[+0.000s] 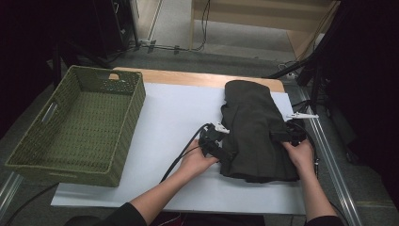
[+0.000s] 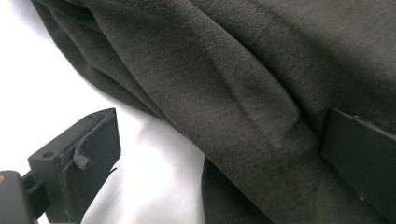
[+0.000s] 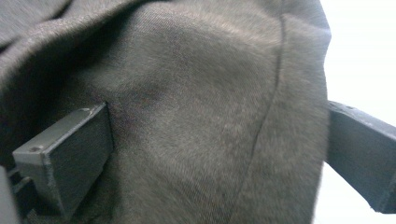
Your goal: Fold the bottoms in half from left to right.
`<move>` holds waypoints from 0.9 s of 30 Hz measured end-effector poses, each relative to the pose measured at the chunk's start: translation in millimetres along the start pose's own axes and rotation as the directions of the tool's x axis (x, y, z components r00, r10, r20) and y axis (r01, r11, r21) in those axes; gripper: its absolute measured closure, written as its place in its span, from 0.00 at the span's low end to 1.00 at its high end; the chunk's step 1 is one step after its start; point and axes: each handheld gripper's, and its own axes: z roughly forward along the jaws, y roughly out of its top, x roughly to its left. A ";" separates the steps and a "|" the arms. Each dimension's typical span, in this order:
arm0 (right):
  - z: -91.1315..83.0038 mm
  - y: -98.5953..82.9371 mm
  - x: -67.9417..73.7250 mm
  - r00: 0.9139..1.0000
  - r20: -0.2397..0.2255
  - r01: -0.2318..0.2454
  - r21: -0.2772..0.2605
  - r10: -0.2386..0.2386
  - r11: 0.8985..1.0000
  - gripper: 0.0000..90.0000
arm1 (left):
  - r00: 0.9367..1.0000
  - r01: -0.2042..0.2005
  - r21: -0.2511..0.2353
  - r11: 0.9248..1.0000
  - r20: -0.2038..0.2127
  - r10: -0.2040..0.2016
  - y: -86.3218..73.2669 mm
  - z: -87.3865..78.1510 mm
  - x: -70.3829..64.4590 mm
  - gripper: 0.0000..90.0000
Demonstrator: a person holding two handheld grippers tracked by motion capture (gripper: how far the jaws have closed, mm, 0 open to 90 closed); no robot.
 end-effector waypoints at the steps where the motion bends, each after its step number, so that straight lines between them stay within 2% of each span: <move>1: 2.8 2.9 0.7 1.000 0.009 0.010 0.036 -0.010 0.999 0.00 | 1.000 -0.008 0.007 1.000 -0.004 0.008 0.5 0.5 -0.3 0.00; 7: 12.2 2.5 1.2 0.999 0.023 0.022 0.054 -0.023 0.998 0.00 | 1.000 -0.024 0.007 1.000 -0.015 0.025 -0.9 7.7 -0.5 0.00; 10: 13.6 1.4 -0.4 0.999 0.023 0.034 0.051 -0.035 0.998 0.00 | 1.000 -0.002 0.016 1.000 -0.011 0.003 -2.3 11.3 1.0 0.00; 11: 13.7 1.3 0.2 0.999 0.027 0.035 0.052 -0.037 0.998 0.00 | 1.000 0.017 0.018 1.000 -0.004 -0.017 -3.1 12.8 1.6 0.00; 14: 14.6 0.2 1.7 0.998 0.043 0.048 0.051 -0.050 0.998 0.00 | 1.000 0.017 0.003 1.000 -0.010 -0.017 -4.9 13.2 0.5 0.00; 19: 15.0 -0.4 4.0 0.998 0.051 0.041 0.051 -0.044 0.998 0.00 | 0.999 0.034 -0.005 0.999 -0.011 -0.034 -5.2 14.6 -4.4 0.00; 22: 14.2 0.5 6.8 0.998 0.059 0.033 0.063 -0.037 0.998 0.01 | 0.999 0.034 -0.001 0.999 0.007 -0.034 -4.4 14.3 -8.6 0.05; 25: 10.1 1.4 11.4 0.998 0.051 0.031 0.074 -0.035 0.997 0.15 | 0.998 0.045 -0.005 0.999 0.037 -0.045 -3.8 14.3 -13.8 0.16; 27: 7.4 2.2 15.7 0.999 0.037 0.035 0.082 -0.038 0.996 0.25 | 0.998 0.049 -0.015 0.999 0.034 -0.048 -4.5 15.2 -15.7 0.19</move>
